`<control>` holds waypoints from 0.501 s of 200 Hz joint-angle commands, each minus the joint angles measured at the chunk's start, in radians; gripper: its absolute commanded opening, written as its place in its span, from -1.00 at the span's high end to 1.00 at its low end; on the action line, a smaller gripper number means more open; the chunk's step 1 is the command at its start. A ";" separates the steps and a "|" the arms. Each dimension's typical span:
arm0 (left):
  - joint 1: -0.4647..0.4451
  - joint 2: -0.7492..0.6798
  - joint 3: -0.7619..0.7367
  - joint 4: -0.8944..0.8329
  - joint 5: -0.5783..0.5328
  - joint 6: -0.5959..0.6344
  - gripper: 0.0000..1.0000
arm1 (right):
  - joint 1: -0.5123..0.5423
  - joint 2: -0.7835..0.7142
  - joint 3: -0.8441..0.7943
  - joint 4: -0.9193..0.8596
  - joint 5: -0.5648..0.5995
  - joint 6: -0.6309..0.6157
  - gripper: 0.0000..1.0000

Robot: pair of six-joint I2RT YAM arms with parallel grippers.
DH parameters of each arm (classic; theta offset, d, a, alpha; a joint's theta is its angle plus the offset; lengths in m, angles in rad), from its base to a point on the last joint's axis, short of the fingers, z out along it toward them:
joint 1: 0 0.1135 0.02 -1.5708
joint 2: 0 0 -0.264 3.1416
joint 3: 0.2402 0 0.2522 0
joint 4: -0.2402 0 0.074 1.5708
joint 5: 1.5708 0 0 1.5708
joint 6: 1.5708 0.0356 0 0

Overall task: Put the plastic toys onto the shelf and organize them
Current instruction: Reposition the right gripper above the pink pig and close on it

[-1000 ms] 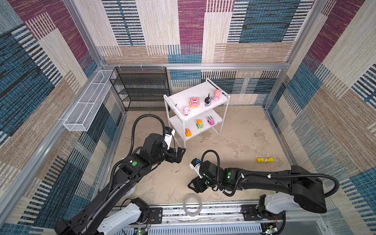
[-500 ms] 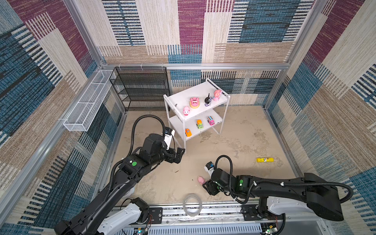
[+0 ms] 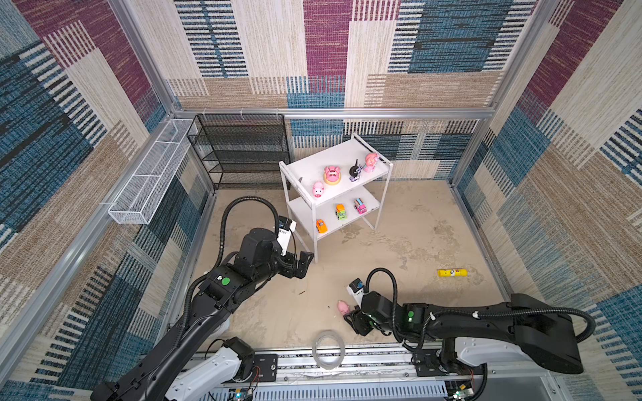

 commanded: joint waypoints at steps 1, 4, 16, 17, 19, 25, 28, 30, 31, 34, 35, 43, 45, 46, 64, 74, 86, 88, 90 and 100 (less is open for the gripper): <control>0.004 -0.008 -0.004 0.012 0.002 0.032 -0.99 | 0.007 0.032 0.008 0.057 -0.005 -0.016 -0.11; 0.004 -0.007 -0.005 0.012 0.003 0.031 -0.99 | 0.008 0.038 0.011 0.057 -0.004 -0.016 -0.09; 0.005 -0.009 -0.004 0.013 0.004 0.031 -0.99 | 0.016 0.061 0.023 0.058 0.001 -0.019 -0.07; 0.005 -0.010 -0.004 0.013 0.004 0.031 -0.99 | 0.016 0.062 0.024 0.058 0.001 -0.019 -0.07; 0.005 -0.010 -0.004 0.013 0.004 0.029 -0.99 | 0.018 0.067 0.026 0.058 0.003 -0.018 -0.07; 0.007 -0.010 -0.004 0.013 0.002 0.030 -0.99 | 0.021 0.077 0.030 0.058 0.011 -0.016 -0.06; 0.007 -0.012 -0.006 0.013 0.002 0.029 -0.99 | 0.022 0.082 0.032 0.057 0.013 -0.015 -0.06; 0.007 -0.012 -0.006 0.013 0.002 0.029 -0.99 | 0.023 0.086 0.034 0.056 0.016 -0.015 -0.05; 0.007 -0.013 -0.006 0.014 0.002 0.029 -0.99 | 0.024 0.087 0.035 0.055 0.017 -0.015 -0.05; 0.007 -0.014 -0.007 0.013 0.002 0.029 -0.99 | 0.025 0.092 0.037 0.056 0.020 -0.013 -0.04; 0.007 -0.014 -0.007 0.014 0.003 0.030 -0.99 | 0.026 0.094 0.038 0.055 0.022 -0.013 -0.03; 0.008 -0.017 -0.008 0.013 0.003 0.030 -0.99 | 0.032 0.105 0.043 0.051 0.037 -0.008 -0.01; 0.009 -0.016 -0.008 0.013 0.003 0.031 -0.99 | 0.034 0.107 0.044 0.049 0.041 -0.007 -0.01; 0.009 -0.016 -0.008 0.013 0.003 0.031 -0.99 | 0.034 0.109 0.045 0.049 0.042 -0.007 -0.01; 0.010 -0.018 -0.008 0.012 0.003 0.031 -0.99 | 0.054 0.137 0.059 0.049 0.066 -0.004 0.04; 0.010 -0.018 -0.008 0.011 0.004 0.032 -0.99 | 0.066 0.161 0.071 0.037 0.084 -0.001 0.09; 0.011 -0.020 -0.006 0.010 0.005 0.032 -0.99 | 0.078 0.190 0.090 0.018 0.112 0.008 0.12; 0.011 -0.021 -0.007 0.010 0.004 0.032 -0.99 | 0.081 0.195 0.092 0.016 0.114 0.008 0.13; 0.011 -0.021 -0.007 0.009 0.004 0.033 -0.99 | 0.083 0.199 0.095 0.016 0.116 0.007 0.14; 0.011 -0.022 -0.007 0.012 0.004 0.033 -0.99 | 0.094 0.220 0.109 0.004 0.131 0.006 0.20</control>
